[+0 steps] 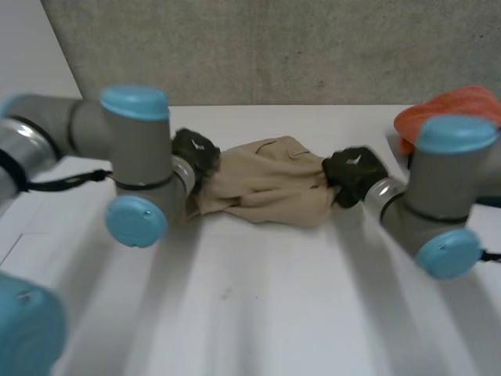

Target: Fold the laundry.

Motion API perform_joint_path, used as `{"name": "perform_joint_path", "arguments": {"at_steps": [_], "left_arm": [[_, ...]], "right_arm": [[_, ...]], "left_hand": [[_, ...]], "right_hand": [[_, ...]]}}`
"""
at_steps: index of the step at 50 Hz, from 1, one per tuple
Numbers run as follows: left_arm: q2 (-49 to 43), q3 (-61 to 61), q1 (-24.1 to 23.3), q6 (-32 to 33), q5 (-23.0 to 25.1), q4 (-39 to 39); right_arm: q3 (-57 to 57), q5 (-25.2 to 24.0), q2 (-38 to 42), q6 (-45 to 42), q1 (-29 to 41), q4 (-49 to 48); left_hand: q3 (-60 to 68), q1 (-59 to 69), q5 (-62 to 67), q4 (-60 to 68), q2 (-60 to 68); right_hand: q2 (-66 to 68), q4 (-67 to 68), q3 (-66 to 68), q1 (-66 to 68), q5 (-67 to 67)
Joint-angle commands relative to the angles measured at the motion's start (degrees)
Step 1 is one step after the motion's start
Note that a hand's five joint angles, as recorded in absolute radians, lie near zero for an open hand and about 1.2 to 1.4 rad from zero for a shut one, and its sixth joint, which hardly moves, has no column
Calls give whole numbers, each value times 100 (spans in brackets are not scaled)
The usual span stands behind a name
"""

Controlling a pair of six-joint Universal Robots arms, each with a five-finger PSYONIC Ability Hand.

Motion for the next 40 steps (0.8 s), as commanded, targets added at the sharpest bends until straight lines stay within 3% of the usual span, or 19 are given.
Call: {"name": "perform_joint_path", "arguments": {"at_steps": [1, 4, 7, 17, 18, 21, 26, 29, 36, 40], "left_arm": [[1933, -1042, -81, -850, 183, -164], [2304, -1139, -81, -1061, 482, -251], [2112, -1078, -55, -1044, 615, -436], [-85, 160, 112, -473, 369, -498], [-295, 414, 138, -481, 299, -507], [-377, 653, 174, -516, 211, -550], [428, 375, 402, -831, 105, -533], [1202, -292, 428, -1156, 227, -428], [2435, -2200, 192, -1360, 720, -296], [2866, -3317, -221, -1387, 738, -208]], "right_arm": [[-597, -277, -1013, -119, -534, 1320], [-1124, -392, -970, -128, -640, 1962], [-1590, -436, -636, -163, -605, 2393], [-2285, -155, 902, -602, -333, 2184], [-2294, -42, 1016, -646, -298, 1974], [-2207, 187, 1008, -586, -280, 1604], [-1558, 609, 247, -59, -306, 1120], [-1066, 531, -378, 48, -394, 1040], [-160, 39, -1092, -795, -640, 1593], [368, -268, -1277, -1384, -842, 2033]], "left_hand": [[1245, 1481, 1401, 1196, 1173], [1245, 1481, 1401, 1196, 1173], [1245, 1481, 1401, 1196, 1173], [1245, 1481, 1401, 1196, 1173], [-269, -32, -112, -318, -340], [-2867, -2631, -2711, -2917, -2939], [-5039, -4803, -4883, -5089, -5111], [-5447, -5211, -5291, -5496, -5519], [-5129, -4893, -4972, -5178, -5201], [-4575, -4339, -4419, -4624, -4647]], "right_hand": [[1247, 1172, 1250, 1668, 1299], [1247, 1172, 1250, 1668, 1299], [1247, 1172, 1250, 1668, 1299], [1247, 1172, 1250, 1668, 1299], [-1136, -1212, -1134, -716, -1084], [-5638, -5714, -5636, -5218, -5587], [-5753, -5828, -5750, -5332, -5701], [-5753, -5828, -5750, -5332, -5701], [-4257, -4333, -4255, -3837, -4206], [-3802, -3878, -3800, -3381, -3750]]}}
